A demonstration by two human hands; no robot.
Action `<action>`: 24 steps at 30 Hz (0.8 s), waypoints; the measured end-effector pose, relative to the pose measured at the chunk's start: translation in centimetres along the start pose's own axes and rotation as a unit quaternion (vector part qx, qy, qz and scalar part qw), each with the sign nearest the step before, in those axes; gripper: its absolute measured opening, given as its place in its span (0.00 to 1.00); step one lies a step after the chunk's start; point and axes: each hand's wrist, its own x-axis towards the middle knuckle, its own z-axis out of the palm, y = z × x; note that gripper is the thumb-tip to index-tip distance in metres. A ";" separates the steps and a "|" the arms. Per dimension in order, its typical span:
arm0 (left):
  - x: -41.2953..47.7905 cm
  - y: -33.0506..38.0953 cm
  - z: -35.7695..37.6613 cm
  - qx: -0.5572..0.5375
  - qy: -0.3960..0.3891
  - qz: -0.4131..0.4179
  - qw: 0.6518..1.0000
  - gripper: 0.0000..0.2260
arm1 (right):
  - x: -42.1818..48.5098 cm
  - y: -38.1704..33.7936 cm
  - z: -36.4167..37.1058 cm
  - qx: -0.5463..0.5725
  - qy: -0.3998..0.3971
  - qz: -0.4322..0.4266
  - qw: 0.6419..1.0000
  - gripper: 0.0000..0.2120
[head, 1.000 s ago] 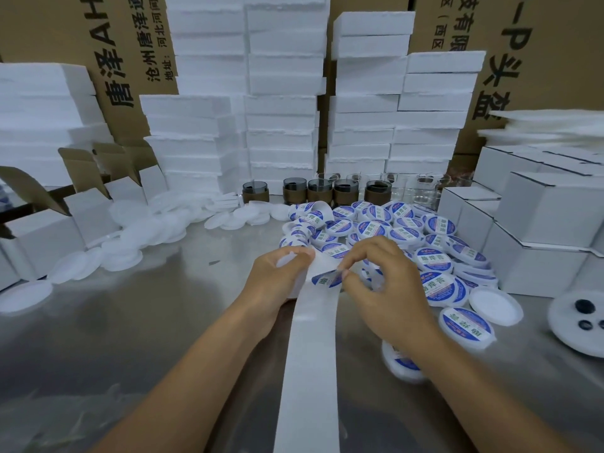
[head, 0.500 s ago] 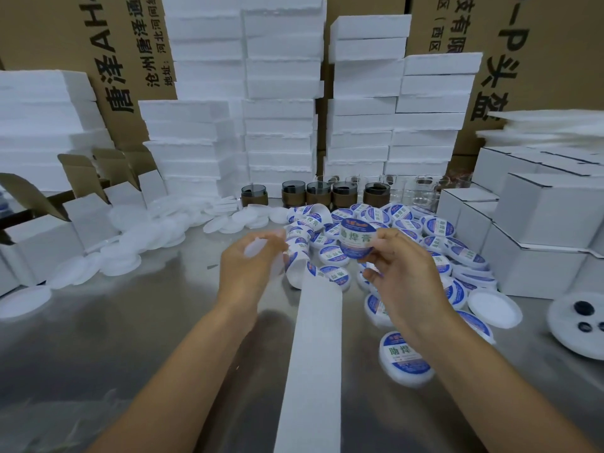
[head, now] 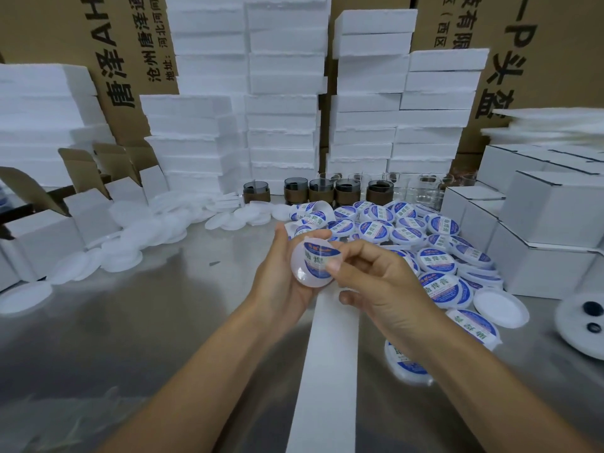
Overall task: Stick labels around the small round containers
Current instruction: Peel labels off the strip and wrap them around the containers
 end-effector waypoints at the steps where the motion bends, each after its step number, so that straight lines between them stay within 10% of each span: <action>1: 0.1 0.0 0.0 -0.006 -0.001 -0.003 1.000 0.29 | 0.0 0.1 0.0 -0.012 0.004 0.003 1.000 0.05; 24: 0.5 -0.7 -0.1 0.046 -0.003 0.002 0.999 0.34 | 0.4 0.7 -0.3 -0.069 0.124 0.067 0.988 0.04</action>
